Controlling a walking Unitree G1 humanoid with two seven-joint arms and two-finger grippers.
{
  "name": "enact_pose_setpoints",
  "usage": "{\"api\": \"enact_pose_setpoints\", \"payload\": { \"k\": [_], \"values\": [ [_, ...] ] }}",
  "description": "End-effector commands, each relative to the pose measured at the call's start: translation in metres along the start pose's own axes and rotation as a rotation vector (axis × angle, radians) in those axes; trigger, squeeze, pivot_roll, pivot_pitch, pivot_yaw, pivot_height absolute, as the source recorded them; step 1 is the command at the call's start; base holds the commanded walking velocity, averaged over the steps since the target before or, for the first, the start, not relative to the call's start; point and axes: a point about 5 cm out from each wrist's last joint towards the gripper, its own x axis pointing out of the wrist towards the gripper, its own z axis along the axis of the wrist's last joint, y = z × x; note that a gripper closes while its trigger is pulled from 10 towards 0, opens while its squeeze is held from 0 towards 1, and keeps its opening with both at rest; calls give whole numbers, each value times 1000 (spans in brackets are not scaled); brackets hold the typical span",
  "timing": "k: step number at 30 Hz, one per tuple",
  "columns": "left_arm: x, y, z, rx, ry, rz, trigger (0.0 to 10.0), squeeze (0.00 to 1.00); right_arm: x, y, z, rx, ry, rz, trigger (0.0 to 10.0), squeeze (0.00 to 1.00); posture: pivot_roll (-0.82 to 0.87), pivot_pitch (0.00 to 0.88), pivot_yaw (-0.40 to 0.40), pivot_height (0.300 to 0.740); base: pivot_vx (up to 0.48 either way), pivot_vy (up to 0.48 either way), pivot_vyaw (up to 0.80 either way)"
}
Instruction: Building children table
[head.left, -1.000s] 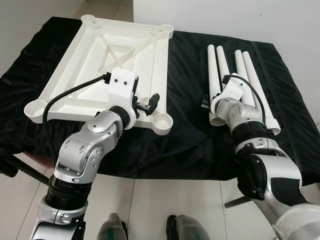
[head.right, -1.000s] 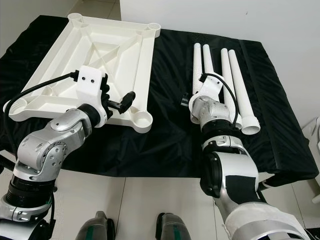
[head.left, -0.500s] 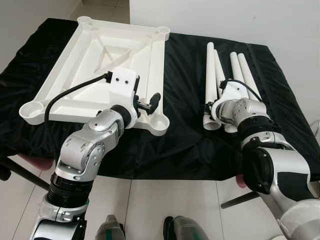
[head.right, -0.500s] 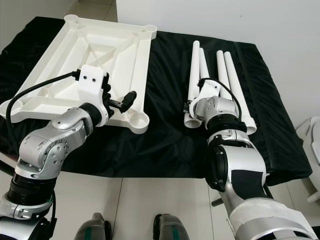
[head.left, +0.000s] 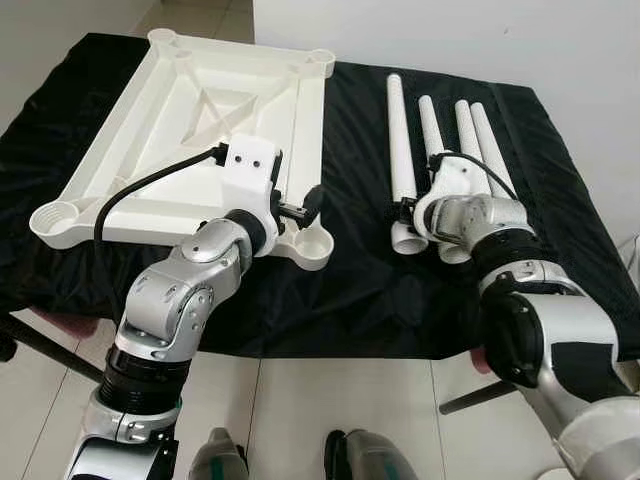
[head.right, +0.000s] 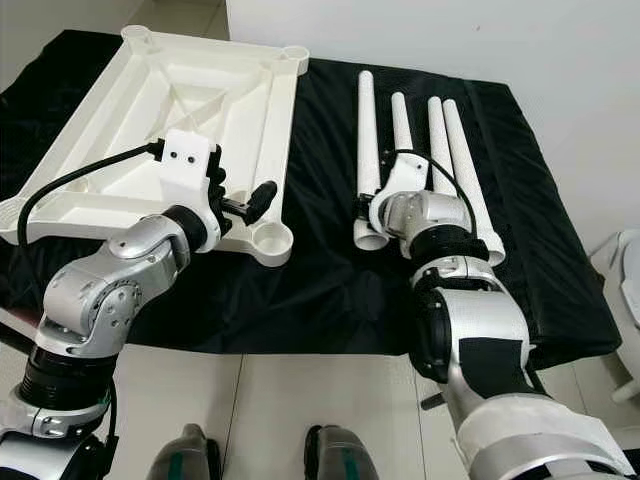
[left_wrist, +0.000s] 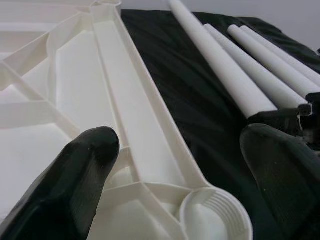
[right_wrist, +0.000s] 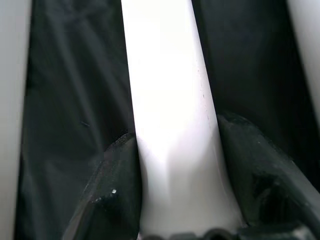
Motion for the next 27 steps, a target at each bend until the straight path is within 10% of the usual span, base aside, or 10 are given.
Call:
{"api": "enact_pose_setpoints", "payload": {
  "k": [1, 7, 8, 9, 12, 13, 22, 23, 27],
  "values": [
    [1, 2, 4, -4, -22, -56, 10000, 0, -2, 2, 10, -16, -99, 20, 0, 0, -30, 60, -62, 740, 0, 0, 0],
    [2, 14, 10, 6, -41, -48, 10000, 0, -7, 3, 16, -19, -221, 60, 0, 0, -26, 53, -61, 740, 0, 0, 0],
    [2, 15, 12, 1, -39, -72, 10000, 1000, -8, 0, 18, -3, -270, 44, 0, 0, -20, 41, -63, 740, 0, 0, 0],
    [3, 15, 13, -1, -42, -101, 10000, 1000, -10, -6, 19, -11, -313, 6, 6157, 0, -18, 37, -65, 740, 0, 0, 0],
    [4, 15, 13, -3, -47, -131, 10000, 1000, -11, -12, 19, -23, -354, -36, 6157, 0, -16, 35, -65, 740, 0, 0, 0],
    [4, 13, 13, 1, -45, -157, 10000, 1000, -12, -12, 20, 2, -369, -5, 10000, 0, -15, 28, -63, 740, 0, 0, 0],
    [5, -7, 21, 46, -74, -330, 10000, 996, -25, 2, 13, 5, -550, 267, 10000, 0, -7, 0, -63, 740, 0, 0, 0],
    [7, -9, 25, 17, -90, -350, 10000, 0, -28, 6, 11, 1, -574, 321, 10000, 0, -6, 0, -64, 740, 0, 0, 0],
    [12, -14, 36, -48, -116, -396, 10000, 0, -34, 14, 8, -5, -617, 418, 10000, 0, -1, 0, -72, 740, 0, 0, 0]
  ]
}}
